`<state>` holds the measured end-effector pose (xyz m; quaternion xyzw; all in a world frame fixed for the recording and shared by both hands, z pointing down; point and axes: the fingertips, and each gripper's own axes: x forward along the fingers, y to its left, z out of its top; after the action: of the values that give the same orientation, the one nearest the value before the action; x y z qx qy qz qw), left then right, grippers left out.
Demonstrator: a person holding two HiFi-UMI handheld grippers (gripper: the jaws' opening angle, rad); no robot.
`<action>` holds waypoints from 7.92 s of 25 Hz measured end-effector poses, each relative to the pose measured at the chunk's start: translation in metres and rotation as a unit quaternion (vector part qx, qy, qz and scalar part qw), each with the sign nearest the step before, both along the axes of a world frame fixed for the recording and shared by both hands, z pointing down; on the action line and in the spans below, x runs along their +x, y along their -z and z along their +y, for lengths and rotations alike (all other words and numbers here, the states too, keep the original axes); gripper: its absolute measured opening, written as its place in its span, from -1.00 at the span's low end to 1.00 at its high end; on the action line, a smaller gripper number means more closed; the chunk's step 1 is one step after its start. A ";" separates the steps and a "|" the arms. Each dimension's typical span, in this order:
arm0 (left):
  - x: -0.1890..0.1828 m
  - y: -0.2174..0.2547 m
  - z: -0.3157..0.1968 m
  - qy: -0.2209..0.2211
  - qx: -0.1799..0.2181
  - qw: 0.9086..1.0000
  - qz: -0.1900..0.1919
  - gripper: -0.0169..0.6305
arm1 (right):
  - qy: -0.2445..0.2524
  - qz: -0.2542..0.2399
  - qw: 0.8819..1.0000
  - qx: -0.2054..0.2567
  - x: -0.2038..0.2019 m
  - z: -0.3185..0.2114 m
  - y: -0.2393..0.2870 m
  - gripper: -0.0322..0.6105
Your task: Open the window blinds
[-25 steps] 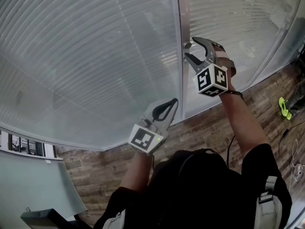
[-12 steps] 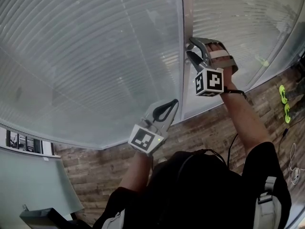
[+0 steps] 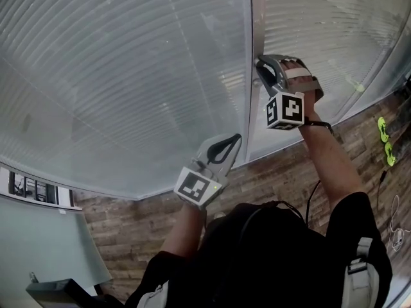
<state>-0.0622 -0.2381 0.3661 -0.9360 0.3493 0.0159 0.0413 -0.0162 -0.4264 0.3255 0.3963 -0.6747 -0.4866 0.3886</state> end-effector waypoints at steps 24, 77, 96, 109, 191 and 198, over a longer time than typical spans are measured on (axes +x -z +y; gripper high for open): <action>-0.006 -0.003 0.005 0.007 -0.006 1.000 0.006 -0.93 | 0.001 -0.167 0.983 -0.072 0.003 0.000 0.003 -0.50; -0.025 -0.011 0.005 0.007 -0.016 1.000 -0.001 -0.93 | -0.005 -0.677 0.687 -0.264 0.020 -0.011 0.008 -0.50; -0.008 -0.010 0.006 -0.014 -0.014 1.000 0.000 -0.93 | 0.036 -0.508 0.833 -0.217 0.017 0.005 0.001 -0.14; -0.005 -0.016 0.015 -0.023 -0.023 0.999 0.007 -0.93 | -0.002 -0.061 0.998 -0.015 0.002 0.011 0.011 -0.14; -0.035 -0.029 0.017 0.017 -0.038 0.999 0.017 -0.93 | -0.004 -0.618 0.749 -0.240 0.020 -0.012 0.009 -0.50; -0.035 -0.029 0.017 0.016 -0.038 0.999 0.017 -0.93 | -0.001 -0.633 0.735 -0.244 0.021 -0.011 0.009 -0.50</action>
<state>-0.0972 -0.2210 0.3949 -0.9308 0.3650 0.0180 -0.0005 0.0046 -0.4376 0.3164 0.5054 -0.8598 0.0584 -0.0448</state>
